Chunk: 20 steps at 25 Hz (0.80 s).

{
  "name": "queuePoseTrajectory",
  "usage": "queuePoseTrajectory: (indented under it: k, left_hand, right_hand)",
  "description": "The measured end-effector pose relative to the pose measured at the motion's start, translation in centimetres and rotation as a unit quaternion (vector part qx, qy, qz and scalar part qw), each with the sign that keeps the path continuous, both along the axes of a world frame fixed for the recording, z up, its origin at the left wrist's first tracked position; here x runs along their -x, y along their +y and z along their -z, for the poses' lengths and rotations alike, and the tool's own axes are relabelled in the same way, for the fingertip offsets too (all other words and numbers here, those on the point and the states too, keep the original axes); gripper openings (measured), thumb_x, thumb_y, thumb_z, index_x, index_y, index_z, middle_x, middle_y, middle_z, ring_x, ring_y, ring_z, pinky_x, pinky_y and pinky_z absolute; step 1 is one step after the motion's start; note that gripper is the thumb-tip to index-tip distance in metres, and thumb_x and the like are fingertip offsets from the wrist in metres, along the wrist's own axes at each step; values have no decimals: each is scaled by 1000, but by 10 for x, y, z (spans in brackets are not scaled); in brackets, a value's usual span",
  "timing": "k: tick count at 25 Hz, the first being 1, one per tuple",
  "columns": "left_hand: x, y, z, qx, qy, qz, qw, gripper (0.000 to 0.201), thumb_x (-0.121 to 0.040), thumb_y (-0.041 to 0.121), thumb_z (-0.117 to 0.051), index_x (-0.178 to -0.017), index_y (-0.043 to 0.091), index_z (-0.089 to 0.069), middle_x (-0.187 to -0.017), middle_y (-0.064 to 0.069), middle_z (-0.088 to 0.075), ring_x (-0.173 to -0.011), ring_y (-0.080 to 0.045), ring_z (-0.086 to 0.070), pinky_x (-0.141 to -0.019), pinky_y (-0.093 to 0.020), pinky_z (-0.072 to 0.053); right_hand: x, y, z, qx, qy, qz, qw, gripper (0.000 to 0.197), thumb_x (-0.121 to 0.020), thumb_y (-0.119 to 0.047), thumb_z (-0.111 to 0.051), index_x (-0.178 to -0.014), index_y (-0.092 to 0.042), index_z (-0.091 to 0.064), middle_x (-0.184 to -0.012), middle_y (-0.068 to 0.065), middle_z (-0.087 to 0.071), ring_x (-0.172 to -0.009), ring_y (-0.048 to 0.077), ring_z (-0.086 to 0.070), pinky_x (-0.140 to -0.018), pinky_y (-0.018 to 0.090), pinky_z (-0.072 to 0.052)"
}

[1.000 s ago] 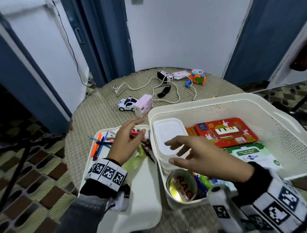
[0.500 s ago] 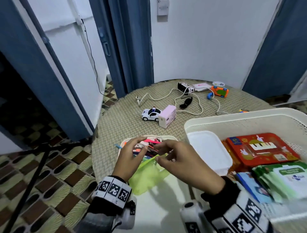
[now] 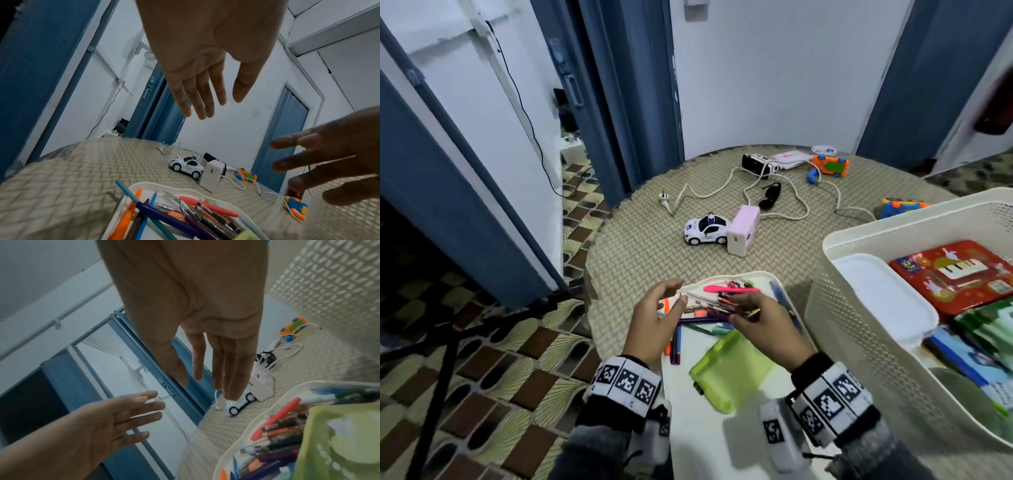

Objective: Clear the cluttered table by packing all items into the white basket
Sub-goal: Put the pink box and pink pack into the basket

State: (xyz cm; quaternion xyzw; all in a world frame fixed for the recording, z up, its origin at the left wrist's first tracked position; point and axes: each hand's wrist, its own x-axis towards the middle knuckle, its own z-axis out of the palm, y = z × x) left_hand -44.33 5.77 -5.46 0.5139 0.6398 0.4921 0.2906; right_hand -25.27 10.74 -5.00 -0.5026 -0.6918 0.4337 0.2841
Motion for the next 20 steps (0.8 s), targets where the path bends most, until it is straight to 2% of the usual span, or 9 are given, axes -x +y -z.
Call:
queuePoseTrajectory:
  k: [3,7,9,11,14,15,18,20]
  left_hand:
    - [2,16,9,12,-51,2,999,23,-91,9,-60,-104,28,-62,-108,14,-65,-106,-7,-59,-92,-27,-43]
    - [6,55,26,37,-107,-3,994,21,-90,7,-59,-103,24,-62,-102,8,-66,-99,-11,-60,-85,-19,-46]
    - [9,81,37,57,-125,-18,990,19,-91,8,-59,-106,19,-62,-96,6,-64,-97,-15,-59,-90,-24,-46]
    - [12,108,50,87,-135,-22,987,19,-91,12,-59,-109,17,-61,-96,3,-62,-99,-21,-59,-96,-35,-47]
    - [13,156,71,130,-137,-10,982,22,-93,18,-57,-116,18,-58,-109,-13,-62,-98,-26,-56,-98,-49,-45]
    - [13,173,78,145,-138,-5,980,25,-95,21,-55,-119,19,-57,-112,-15,-61,-97,-25,-55,-99,-49,-43]
    - [12,215,102,184,-140,0,973,34,-98,24,-49,-131,19,-51,-113,-1,-55,-109,-20,-54,-105,-39,-39]
    - [13,237,117,204,-151,11,967,36,-98,25,-47,-134,20,-49,-115,4,-52,-117,-17,-50,-110,-39,-35]
  right_hand:
    - [1,13,10,20,-3,21,1000,30,-84,-3,-65,-115,-5,-64,-84,-14,-58,-75,1,-55,-65,7,-41]
    - [6,48,18,70,-1,58,996,29,-86,-4,-64,-114,-6,-60,-85,-3,-59,-70,3,-54,-54,7,-43]
    - [12,71,22,95,-5,61,994,30,-86,-8,-65,-116,-7,-57,-91,2,-59,-71,8,-54,-57,12,-42]
    - [17,95,25,94,-29,74,992,34,-87,-14,-66,-119,-11,-56,-100,3,-57,-81,15,-55,-63,17,-44]
    - [25,142,30,72,-41,116,990,39,-88,-16,-64,-124,-9,-54,-108,8,-58,-92,18,-54,-78,26,-47]
    - [30,158,34,68,-36,130,988,41,-88,-15,-64,-127,-8,-53,-113,11,-59,-95,19,-55,-78,26,-44]
    - [43,205,52,39,-51,148,987,48,-90,-15,-62,-134,-4,-46,-126,17,-56,-112,27,-55,-77,20,-35]
    - [50,229,64,27,-46,153,987,54,-89,-15,-62,-138,-6,-42,-128,20,-50,-117,31,-51,-78,17,-32]
